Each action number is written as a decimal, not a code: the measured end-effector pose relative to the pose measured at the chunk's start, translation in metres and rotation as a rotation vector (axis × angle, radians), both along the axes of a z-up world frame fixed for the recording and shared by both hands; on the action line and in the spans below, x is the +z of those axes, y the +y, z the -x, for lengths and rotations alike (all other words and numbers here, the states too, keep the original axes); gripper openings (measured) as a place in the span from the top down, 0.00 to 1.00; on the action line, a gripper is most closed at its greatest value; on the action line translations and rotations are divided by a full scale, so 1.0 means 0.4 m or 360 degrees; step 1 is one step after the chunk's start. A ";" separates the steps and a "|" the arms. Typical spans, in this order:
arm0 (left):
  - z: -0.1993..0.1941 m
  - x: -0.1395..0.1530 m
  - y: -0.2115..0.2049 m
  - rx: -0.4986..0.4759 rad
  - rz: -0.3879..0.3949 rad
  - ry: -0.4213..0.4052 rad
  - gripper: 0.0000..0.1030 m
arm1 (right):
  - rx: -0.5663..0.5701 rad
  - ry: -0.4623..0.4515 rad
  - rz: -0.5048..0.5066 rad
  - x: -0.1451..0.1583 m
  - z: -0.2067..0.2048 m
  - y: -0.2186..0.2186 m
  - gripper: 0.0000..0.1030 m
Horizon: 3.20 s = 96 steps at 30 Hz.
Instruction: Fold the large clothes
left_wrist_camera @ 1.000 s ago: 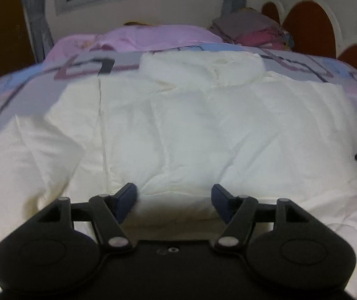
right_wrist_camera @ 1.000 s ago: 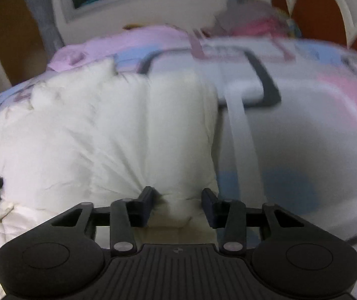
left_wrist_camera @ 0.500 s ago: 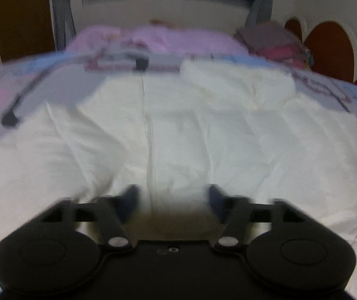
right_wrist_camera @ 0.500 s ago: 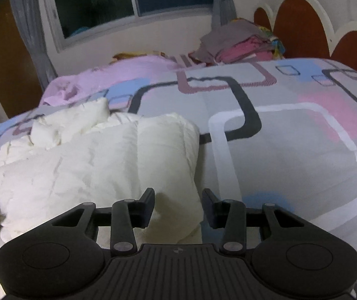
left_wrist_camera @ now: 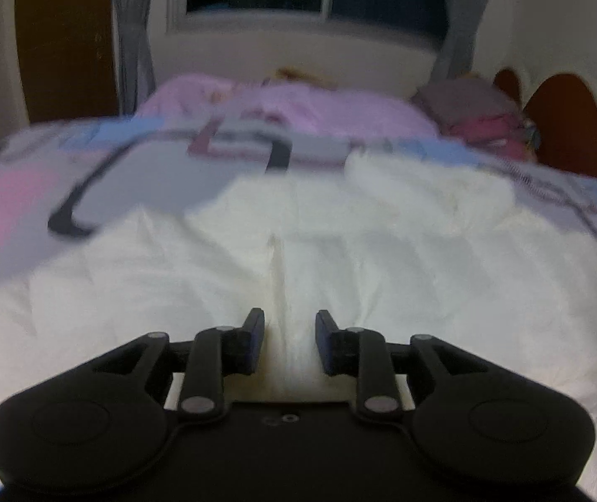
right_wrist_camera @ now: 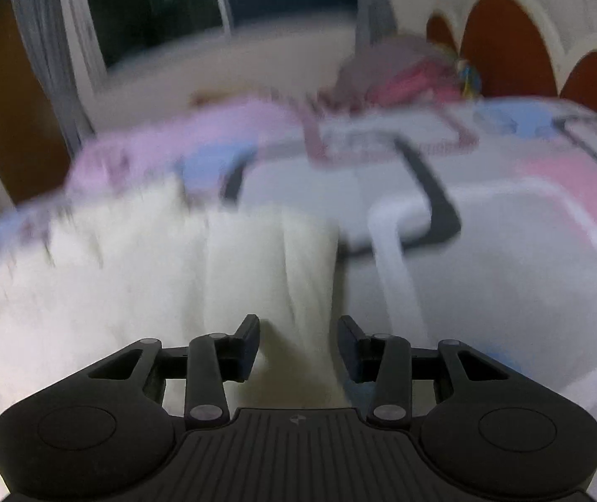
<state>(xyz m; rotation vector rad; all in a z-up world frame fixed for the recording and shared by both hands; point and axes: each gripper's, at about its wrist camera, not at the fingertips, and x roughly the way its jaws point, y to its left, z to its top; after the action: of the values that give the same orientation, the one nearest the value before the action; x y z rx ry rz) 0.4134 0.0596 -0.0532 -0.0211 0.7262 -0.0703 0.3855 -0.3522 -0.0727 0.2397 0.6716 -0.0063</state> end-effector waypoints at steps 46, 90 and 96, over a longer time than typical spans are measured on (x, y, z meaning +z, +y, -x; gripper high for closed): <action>0.347 -0.157 0.794 0.1397 0.0897 -0.0219 0.47 | -0.0077 0.0033 -0.0050 0.088 0.116 0.130 0.38; -0.113 -0.017 -0.493 -0.0583 0.0312 0.0021 0.94 | -0.0309 -0.0044 -0.0297 0.076 0.177 -0.189 0.38; -0.109 -0.032 -0.556 -0.0615 0.0287 0.0055 0.94 | -0.0348 -0.0035 -0.0286 0.074 0.191 -0.234 0.38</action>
<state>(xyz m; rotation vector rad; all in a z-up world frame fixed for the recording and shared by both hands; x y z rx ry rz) 0.4569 -0.1628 -0.0658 -0.0540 0.7493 -0.5056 0.3091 -0.4458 -0.0433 0.4845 0.6217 -0.1530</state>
